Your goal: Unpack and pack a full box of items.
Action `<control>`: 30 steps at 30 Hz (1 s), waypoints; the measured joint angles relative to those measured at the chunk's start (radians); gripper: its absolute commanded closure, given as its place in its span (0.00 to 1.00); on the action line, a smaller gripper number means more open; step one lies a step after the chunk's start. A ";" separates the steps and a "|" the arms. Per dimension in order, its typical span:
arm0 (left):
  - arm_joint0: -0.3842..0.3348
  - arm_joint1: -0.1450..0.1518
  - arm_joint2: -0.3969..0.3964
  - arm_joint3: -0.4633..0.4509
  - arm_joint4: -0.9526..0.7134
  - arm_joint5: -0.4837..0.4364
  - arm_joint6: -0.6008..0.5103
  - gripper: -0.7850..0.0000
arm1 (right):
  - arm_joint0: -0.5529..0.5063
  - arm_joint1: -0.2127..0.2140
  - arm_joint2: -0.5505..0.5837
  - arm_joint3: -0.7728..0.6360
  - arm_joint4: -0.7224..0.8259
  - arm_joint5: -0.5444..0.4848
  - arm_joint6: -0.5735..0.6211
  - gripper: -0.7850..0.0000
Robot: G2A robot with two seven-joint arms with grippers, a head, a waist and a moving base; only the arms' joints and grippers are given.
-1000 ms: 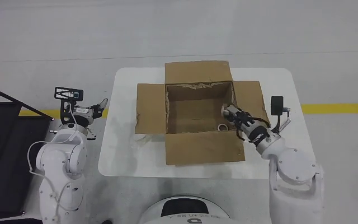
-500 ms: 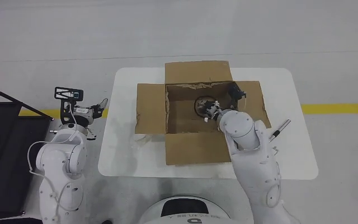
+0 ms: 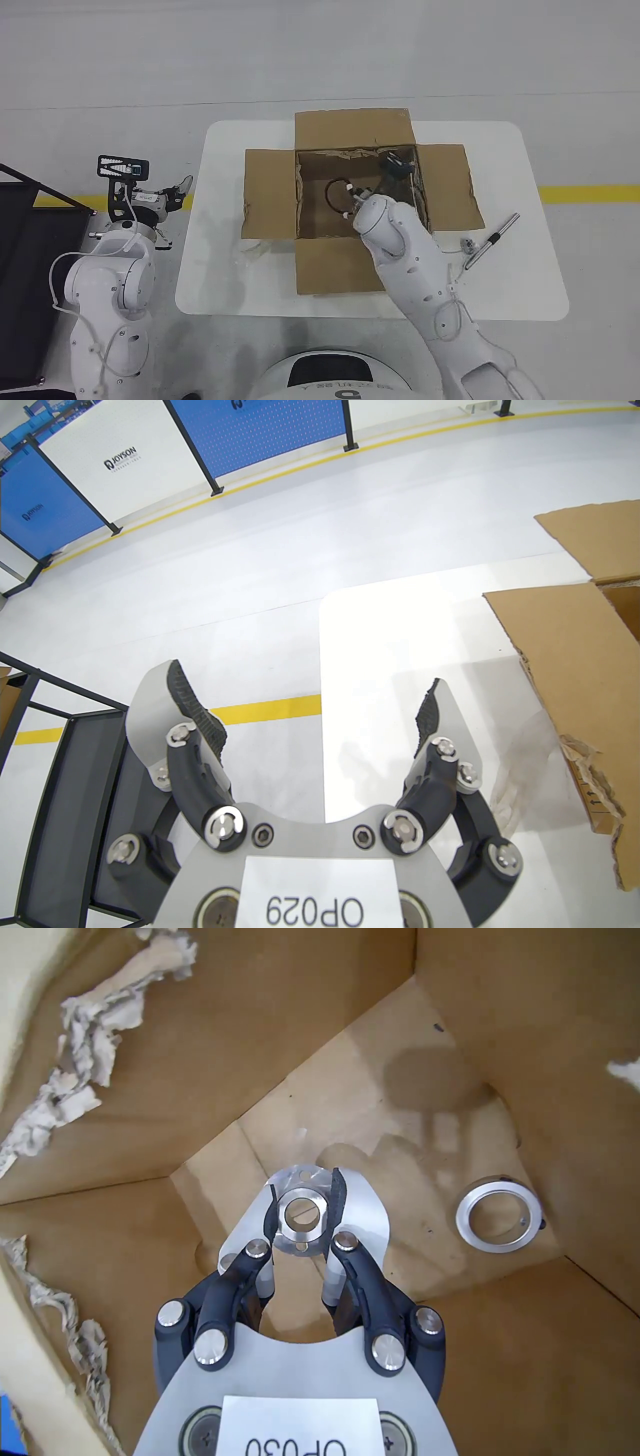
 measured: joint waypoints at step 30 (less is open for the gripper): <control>0.000 0.000 0.000 0.000 0.000 0.000 0.000 0.00 | -0.595 0.029 0.531 -0.835 0.435 -0.332 -0.187 0.45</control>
